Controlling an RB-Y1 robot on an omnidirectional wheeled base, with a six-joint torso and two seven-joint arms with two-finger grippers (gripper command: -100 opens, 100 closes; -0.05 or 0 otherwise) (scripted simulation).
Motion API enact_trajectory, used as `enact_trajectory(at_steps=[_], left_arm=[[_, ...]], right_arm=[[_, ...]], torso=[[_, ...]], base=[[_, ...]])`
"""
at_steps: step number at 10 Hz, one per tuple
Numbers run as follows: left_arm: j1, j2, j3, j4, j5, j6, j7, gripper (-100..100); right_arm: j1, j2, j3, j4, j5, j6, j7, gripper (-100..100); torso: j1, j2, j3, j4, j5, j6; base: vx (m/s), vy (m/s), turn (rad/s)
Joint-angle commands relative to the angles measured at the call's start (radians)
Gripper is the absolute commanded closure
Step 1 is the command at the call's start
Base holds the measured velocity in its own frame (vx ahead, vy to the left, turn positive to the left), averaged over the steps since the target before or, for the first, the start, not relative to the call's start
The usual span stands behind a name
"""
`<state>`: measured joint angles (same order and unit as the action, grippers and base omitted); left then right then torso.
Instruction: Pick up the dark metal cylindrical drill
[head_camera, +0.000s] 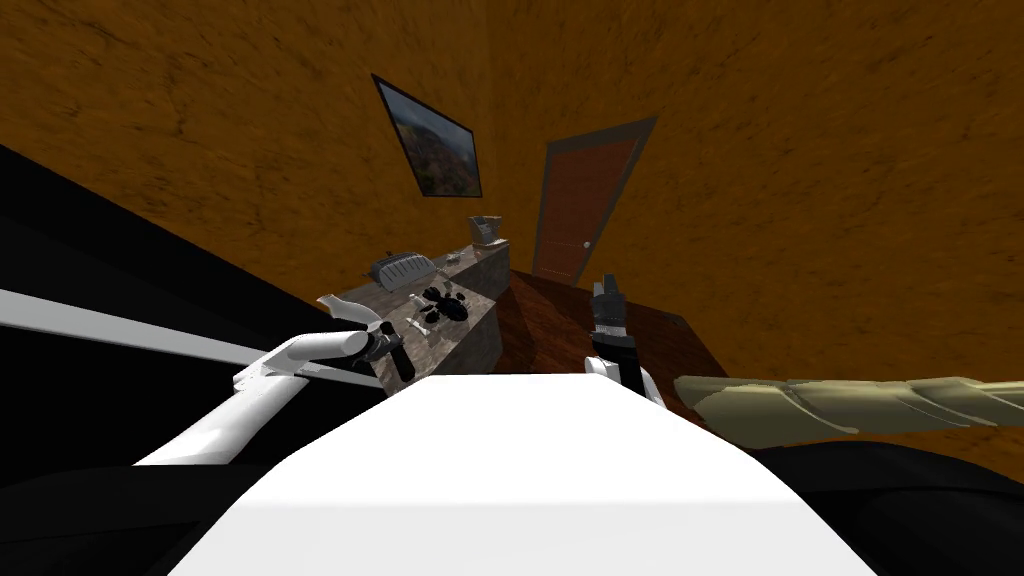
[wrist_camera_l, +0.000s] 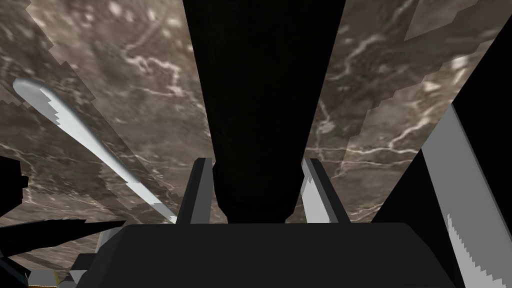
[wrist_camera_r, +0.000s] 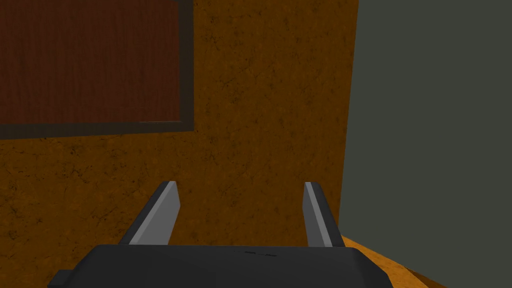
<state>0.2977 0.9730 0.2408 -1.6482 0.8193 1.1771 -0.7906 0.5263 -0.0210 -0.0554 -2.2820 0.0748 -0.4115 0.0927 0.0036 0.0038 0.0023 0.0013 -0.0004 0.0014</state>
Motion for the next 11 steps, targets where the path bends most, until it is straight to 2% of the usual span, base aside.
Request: enact_trajectory(at_steps=[1, 2, 4, 5, 6, 7, 8, 9, 10, 11], left_arm=[[0.001, 0.004, -0.009, -0.018, -0.010, 0.008, 0.050, 100], [-0.001, 0.013, -0.029, -0.050, -0.029, 0.024, 0.078, 100], [-0.001, 0.013, -0.029, -0.050, -0.029, 0.024, 0.125, 100], [-0.003, 0.022, -0.049, -0.082, -0.048, 0.039, 0.159, 100], [-0.003, 0.022, -0.049, -0.082, -0.048, 0.039, 0.184, 100], [-0.003, 0.022, -0.049, -0.082, -0.048, 0.039, 0.195, 100], [-0.006, 0.032, -0.070, -0.114, -0.067, 0.055, 0.233, 100], [-0.006, 0.032, -0.070, -0.114, -0.067, 0.055, 0.260, 100], [-0.008, 0.041, -0.090, -0.146, -0.086, 0.071, 0.289, 100], [-0.008, 0.041, -0.090, -0.146, -0.086, 0.071, 0.319, 100]], right_arm=[[0.000, 0.000, 0.000, 0.000, 0.000, 0.000, 0.000, 0], [0.000, 0.000, 0.000, 0.000, 0.000, 0.000, 0.000, 0], [0.000, 0.000, 0.000, 0.000, 0.000, 0.000, 0.000, 0], [0.000, 0.000, 0.000, 0.000, 0.000, 0.000, 0.000, 0], [0.000, 0.000, 0.000, 0.000, 0.000, 0.000, 0.000, 0], [0.000, 0.000, 0.000, 0.000, 0.000, 0.000, 0.000, 0], [0.000, 0.000, 0.000, 0.000, 0.000, 0.000, 0.000, 0], [0.000, 0.000, 0.000, 0.000, 0.000, 0.000, 0.000, 0], [0.000, 0.000, 0.000, 0.000, 0.000, 0.000, 0.000, 0], [0.000, 0.000, 0.000, 0.000, 0.000, 0.000, 0.000, 0]], torso=[[0.000, 0.000, 0.000, 0.000, 0.000, 0.000], [0.000, 0.000, 0.000, 0.000, 0.000, -0.001], [0.000, 0.001, 0.001, 0.000, 0.000, -0.001], [-0.002, -0.001, 0.000, 0.000, 0.000, -0.002], [0.000, 0.001, 0.001, 0.000, -0.001, -0.001], [0.000, 0.002, 0.001, 0.001, 0.000, -0.002], [-0.002, -0.001, 0.000, 0.000, -0.001, -0.003], [-0.001, 0.000, 0.000, 0.000, -0.001, -0.001], [-0.001, 0.001, 0.001, 0.001, -0.001, -0.002], [-0.001, 0.002, 0.002, 0.001, -0.001, -0.002]], base=[[-0.069, 0.056, -0.099], [-0.091, 0.074, -0.142], [-0.054, 0.042, -0.076], [-0.085, 0.061, -0.099], [-0.090, 0.065, -0.105], [-0.028, 0.018, -0.019], [-0.066, 0.052, -0.112], [-0.074, 0.056, -0.109], [-0.101, 0.065, -0.154], [-0.094, 0.068, -0.076]])
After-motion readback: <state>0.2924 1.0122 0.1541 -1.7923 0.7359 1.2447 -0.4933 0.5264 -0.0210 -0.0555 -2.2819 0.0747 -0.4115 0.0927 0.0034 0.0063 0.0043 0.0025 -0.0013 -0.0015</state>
